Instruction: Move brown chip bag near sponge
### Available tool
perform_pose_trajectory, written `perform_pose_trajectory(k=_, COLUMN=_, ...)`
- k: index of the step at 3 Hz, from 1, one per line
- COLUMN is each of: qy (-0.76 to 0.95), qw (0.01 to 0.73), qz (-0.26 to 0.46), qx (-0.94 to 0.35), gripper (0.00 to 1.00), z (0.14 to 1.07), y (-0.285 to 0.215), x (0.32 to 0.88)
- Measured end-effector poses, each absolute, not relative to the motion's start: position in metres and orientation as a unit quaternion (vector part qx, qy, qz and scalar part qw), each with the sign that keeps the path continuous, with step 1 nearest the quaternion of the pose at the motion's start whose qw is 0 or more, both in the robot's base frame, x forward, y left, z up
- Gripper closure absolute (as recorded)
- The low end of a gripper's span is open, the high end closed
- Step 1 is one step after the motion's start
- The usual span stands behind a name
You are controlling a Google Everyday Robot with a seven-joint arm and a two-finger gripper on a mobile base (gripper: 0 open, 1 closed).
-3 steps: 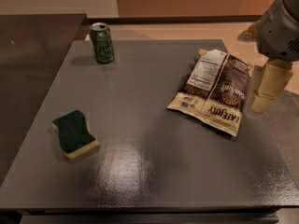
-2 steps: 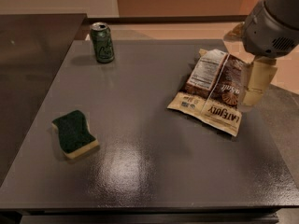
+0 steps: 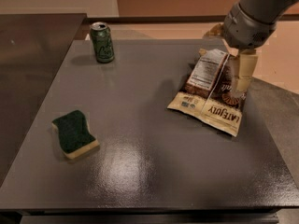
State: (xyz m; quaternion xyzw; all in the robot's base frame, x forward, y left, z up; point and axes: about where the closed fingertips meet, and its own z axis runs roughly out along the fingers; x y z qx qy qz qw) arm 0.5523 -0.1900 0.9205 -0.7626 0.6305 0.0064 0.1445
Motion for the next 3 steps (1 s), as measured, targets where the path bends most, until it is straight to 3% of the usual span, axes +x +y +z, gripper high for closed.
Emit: perform_pose_trajectory(k=3, qy=0.540, qw=0.092, qz=-0.022, qx=-0.837, gripper=0.00, z=0.883, y=-0.208, x=0.630)
